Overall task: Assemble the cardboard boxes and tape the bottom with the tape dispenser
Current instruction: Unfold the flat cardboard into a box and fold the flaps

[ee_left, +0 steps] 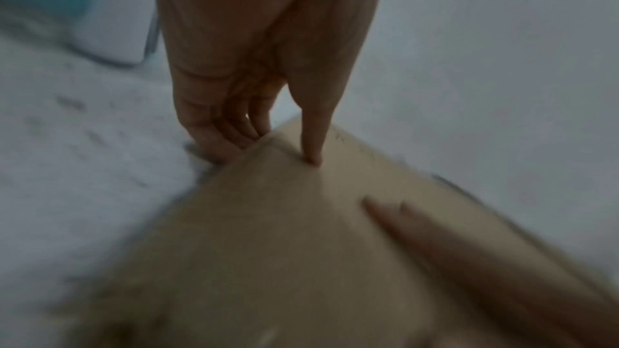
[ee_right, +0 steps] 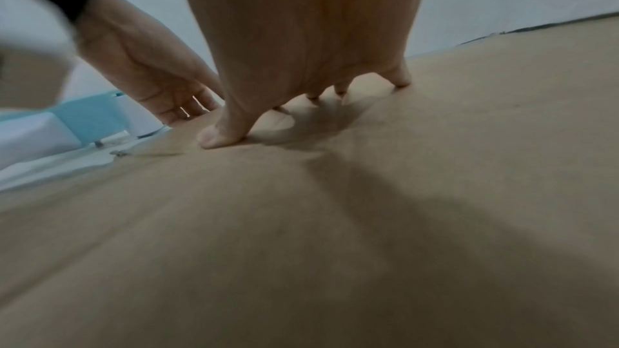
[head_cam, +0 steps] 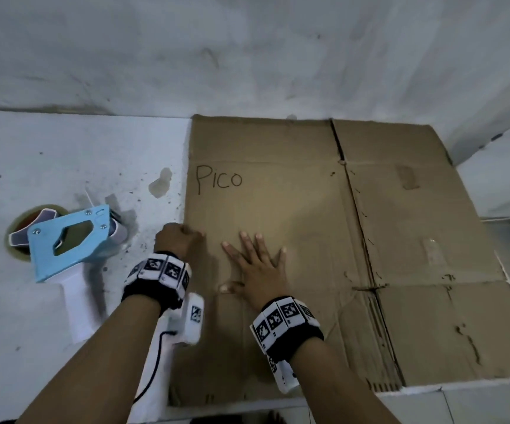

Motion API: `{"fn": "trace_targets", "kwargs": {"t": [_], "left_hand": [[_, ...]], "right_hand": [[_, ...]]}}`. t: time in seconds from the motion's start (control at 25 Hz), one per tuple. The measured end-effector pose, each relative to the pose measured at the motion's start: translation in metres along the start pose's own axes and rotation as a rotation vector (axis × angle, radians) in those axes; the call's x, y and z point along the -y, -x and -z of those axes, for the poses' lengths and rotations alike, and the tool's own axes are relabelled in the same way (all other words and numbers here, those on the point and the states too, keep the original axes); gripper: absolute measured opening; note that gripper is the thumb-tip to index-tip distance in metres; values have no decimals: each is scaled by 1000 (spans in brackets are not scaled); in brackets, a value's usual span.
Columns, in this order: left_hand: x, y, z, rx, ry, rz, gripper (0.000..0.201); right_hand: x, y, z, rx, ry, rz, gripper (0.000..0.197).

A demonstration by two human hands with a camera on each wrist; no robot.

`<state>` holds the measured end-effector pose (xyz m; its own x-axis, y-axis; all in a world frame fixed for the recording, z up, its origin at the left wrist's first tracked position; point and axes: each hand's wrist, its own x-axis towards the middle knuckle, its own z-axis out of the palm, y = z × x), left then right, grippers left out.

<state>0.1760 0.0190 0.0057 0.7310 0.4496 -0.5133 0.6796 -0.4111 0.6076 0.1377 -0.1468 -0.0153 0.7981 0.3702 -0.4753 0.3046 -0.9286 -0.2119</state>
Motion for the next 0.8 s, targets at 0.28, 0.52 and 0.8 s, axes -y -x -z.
{"fn": "trace_targets", "kwargs": {"t": [0.28,0.52,0.8], "left_hand": [[74,65,-6,53,-149,-45,41],[76,96,-21,-40,260,52,33],[76,105,-12,-57,446,-114,31]], "right_hand": [[5,2,6,45,-27,-28,79],[16,15,13,41,-101,-61,75],[17,43,14,8,-135,58,66]]}}
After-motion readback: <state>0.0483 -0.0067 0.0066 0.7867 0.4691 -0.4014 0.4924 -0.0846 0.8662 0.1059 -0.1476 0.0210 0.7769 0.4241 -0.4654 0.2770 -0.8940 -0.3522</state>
